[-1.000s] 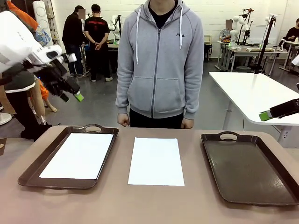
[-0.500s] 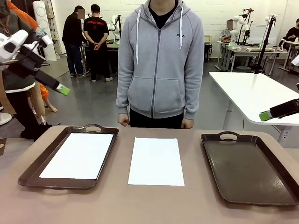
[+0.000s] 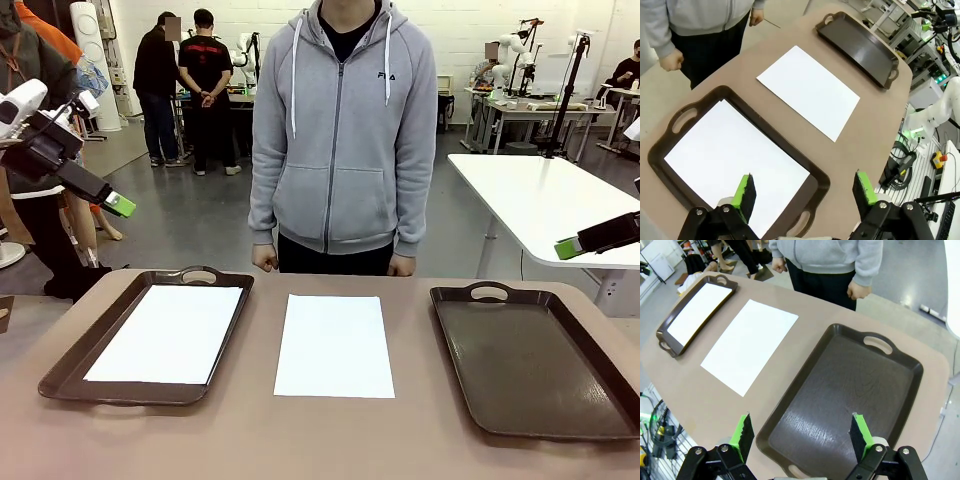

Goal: Sort the A4 documents.
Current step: Receive the A4 Paper.

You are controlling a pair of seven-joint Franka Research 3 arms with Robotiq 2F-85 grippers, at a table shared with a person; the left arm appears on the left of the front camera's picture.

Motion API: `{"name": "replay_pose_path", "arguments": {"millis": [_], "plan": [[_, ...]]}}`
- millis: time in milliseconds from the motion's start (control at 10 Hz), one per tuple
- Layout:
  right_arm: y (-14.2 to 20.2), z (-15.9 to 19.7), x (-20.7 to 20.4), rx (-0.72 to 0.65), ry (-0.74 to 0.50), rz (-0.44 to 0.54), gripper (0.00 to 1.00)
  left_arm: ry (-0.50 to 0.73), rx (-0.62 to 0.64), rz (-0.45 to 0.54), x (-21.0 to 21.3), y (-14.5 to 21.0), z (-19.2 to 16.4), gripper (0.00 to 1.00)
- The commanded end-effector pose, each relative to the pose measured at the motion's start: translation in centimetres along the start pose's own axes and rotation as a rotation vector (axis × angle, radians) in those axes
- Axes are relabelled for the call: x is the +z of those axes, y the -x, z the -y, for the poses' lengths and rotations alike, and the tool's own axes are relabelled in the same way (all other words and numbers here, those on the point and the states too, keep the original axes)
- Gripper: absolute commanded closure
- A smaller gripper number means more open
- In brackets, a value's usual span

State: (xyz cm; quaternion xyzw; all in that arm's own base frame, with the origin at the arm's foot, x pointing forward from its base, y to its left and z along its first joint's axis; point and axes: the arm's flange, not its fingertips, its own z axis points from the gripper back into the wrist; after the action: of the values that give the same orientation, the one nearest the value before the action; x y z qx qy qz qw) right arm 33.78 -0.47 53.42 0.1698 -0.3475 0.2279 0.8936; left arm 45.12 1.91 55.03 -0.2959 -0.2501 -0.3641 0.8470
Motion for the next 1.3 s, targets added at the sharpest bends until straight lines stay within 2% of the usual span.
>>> {"name": "replay_pose_path", "arguments": {"millis": [0, 400, 500, 1200], "plan": [[0.02, 0.04, -0.30, -0.005, -0.027, 0.007, 0.00, -0.021, 0.014, -0.012, 0.02, -0.88, 0.13, 0.00], [0.02, 0.04, -0.30, -0.005, -0.027, 0.007, 0.00, -0.003, 0.061, 0.010, 0.07, -1.16, -0.64, 0.00], [0.02, 0.04, -0.30, -0.005, -0.027, 0.007, 0.00, -0.012, 0.011, -0.001, -0.13, -0.65, 0.04, 0.00], [0.02, 0.04, -0.30, -0.005, -0.027, 0.007, 0.00, -0.012, 0.011, -0.001, -0.13, -0.65, 0.04, 0.00]]}}
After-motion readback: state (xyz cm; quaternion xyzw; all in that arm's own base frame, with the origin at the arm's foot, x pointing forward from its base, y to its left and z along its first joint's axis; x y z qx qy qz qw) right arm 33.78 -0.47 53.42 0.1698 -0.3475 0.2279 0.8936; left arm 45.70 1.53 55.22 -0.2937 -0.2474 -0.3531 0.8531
